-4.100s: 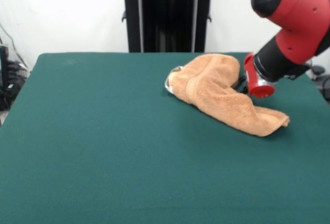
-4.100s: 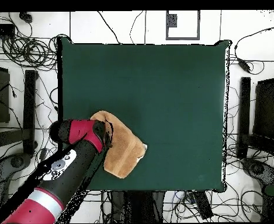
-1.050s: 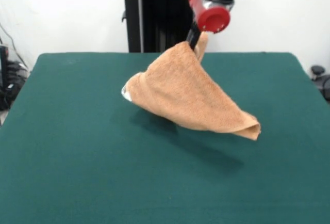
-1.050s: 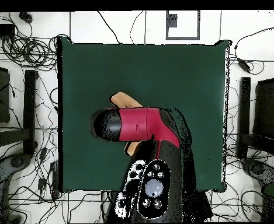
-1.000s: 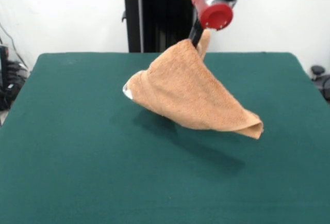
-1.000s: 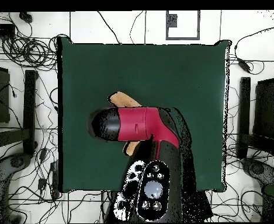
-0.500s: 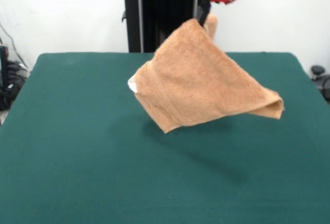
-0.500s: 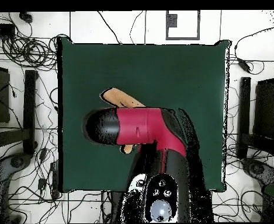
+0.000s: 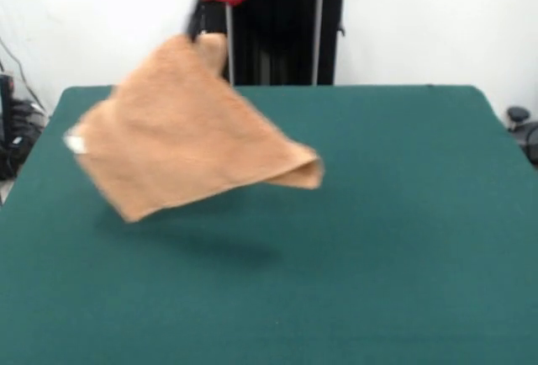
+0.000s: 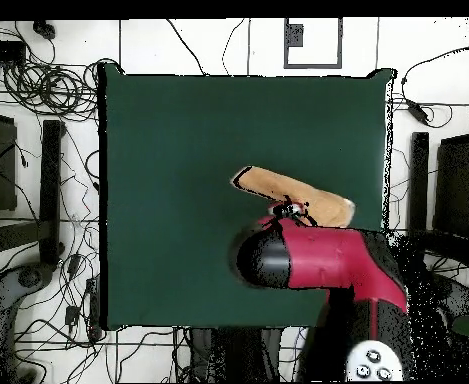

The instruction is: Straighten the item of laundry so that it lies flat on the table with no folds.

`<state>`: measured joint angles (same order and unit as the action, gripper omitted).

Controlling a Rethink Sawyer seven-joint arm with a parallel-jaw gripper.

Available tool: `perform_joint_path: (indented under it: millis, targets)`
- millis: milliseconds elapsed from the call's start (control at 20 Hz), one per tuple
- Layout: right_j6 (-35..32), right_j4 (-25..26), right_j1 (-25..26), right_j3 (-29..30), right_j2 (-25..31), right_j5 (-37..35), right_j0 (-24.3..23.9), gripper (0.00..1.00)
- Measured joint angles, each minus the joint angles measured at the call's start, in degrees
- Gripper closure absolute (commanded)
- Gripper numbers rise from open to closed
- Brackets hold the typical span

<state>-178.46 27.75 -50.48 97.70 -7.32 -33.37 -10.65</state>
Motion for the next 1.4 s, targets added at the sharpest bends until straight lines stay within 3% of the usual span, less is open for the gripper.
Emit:
perform_joint_path:
  millis: [300,550,750,950,1050,1100,1400]
  targets:
    - [4.0,6.5,-1.9,6.0,0.1,7.2,-7.4,1.00]
    - [4.6,9.4,-1.9,8.9,0.0,9.2,-9.4,1.00]
    - [4.5,11.1,0.8,8.7,-1.3,9.5,-4.4,1.00]
    - [4.5,9.7,7.5,5.9,-3.2,9.5,6.6,1.00]
    - [4.5,9.0,8.6,5.4,-3.3,9.5,8.0,1.00]
    - [4.5,6.7,11.0,4.2,-3.2,9.5,10.7,1.00]
    - [4.5,0.2,16.3,0.3,-4.5,7.4,16.6,1.00]
